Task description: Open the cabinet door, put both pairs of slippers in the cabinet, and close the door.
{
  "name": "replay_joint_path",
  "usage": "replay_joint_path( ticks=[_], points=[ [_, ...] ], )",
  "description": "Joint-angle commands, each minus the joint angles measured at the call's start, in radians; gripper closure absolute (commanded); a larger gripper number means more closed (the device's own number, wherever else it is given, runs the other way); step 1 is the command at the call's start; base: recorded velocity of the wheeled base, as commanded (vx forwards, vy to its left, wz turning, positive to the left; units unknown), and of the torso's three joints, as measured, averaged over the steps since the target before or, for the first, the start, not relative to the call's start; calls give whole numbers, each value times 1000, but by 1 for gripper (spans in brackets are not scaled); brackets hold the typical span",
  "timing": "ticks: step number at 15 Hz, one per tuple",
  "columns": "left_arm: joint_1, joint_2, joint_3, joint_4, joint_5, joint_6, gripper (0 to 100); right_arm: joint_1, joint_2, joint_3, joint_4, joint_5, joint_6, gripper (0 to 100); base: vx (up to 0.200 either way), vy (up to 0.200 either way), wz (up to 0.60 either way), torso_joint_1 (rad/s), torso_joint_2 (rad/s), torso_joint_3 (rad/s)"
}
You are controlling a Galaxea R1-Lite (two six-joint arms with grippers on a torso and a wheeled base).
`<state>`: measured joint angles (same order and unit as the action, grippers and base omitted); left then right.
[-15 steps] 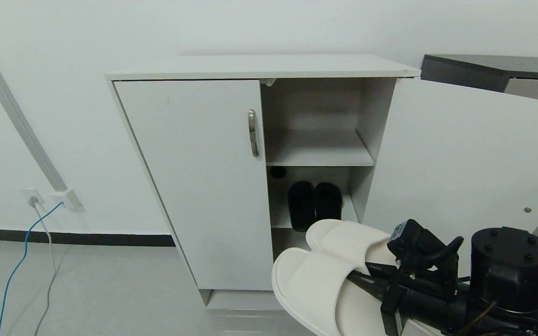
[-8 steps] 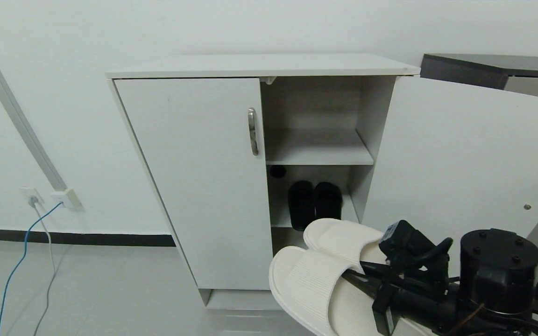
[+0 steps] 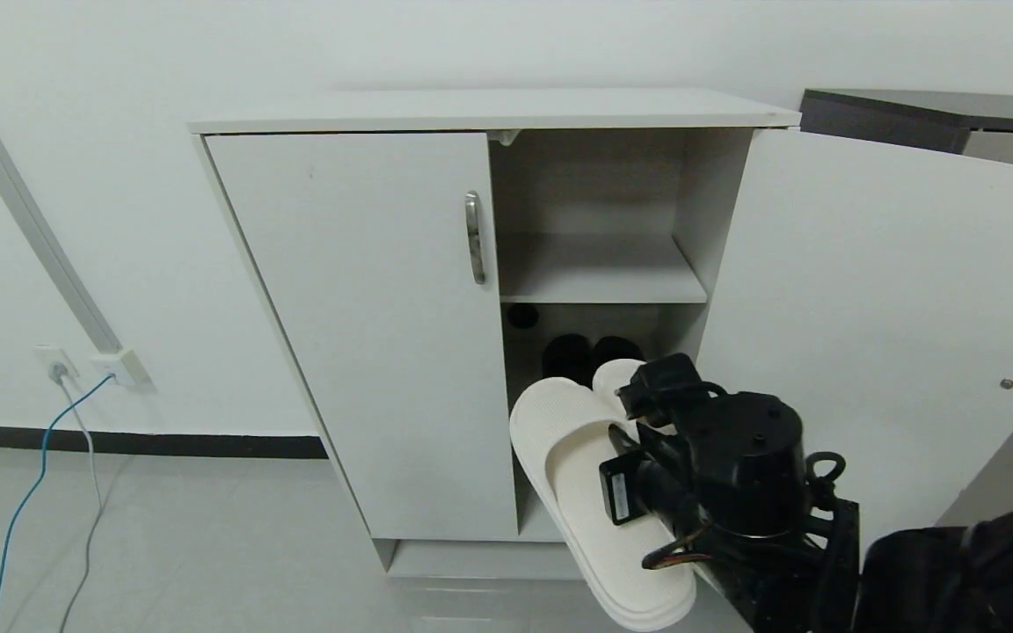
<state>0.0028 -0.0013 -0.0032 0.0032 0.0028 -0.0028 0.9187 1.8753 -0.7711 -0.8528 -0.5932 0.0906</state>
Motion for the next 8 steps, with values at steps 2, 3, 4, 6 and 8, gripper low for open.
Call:
replay_joint_path(
  ticks=[2, 3, 4, 6, 8],
  points=[
    [0, 1, 0, 0, 0, 0, 100, 26, 36, -206, 210, -132, 120, 100, 0, 0, 0, 0, 0, 0],
    [0, 1, 0, 0, -1, 0, 100, 26, 34, -246, 258, -162, 138, 100, 0, 0, 0, 0, 0, 0],
    [0, 1, 0, 0, 0, 0, 100, 19, 39, -313, 327, -214, 156, 100, 0, 0, 0, 0, 0, 0],
    [0, 1, 0, 0, 0, 0, 100, 8, 38, -364, 357, -234, 147, 100, 0, 0, 0, 0, 0, 0],
    [0, 1, 0, 0, 0, 0, 100, -8, 41, -404, 357, -235, 107, 100, 0, 0, 0, 0, 0, 0]
  ],
)
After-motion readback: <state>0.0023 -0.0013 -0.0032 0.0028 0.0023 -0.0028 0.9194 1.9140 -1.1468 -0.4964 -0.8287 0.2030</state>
